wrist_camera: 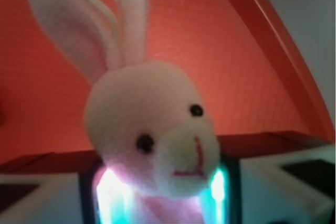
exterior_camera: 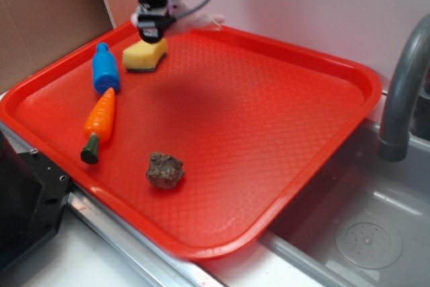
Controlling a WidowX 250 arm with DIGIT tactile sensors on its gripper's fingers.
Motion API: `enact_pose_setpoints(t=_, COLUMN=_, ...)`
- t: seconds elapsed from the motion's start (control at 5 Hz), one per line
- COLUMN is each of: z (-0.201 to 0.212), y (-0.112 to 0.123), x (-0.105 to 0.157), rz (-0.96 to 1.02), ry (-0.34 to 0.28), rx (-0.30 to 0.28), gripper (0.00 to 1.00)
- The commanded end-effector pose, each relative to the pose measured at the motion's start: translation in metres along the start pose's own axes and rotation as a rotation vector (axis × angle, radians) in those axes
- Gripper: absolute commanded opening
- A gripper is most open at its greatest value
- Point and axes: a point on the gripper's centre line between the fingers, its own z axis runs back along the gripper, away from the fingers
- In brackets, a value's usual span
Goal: Grab the pink bunny.
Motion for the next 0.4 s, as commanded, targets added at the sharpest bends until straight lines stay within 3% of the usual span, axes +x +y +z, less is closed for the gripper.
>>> enact_pose_setpoints(t=0.0, z=0.095, y=-0.034, x=0.005, rz=0.482, ry=0.077, rx=0.049, gripper=0.0)
enact_pose_setpoints(t=0.2, z=0.114, y=-0.035, x=-0.007, rz=0.736, ry=0.033, rx=0.041, gripper=0.0)
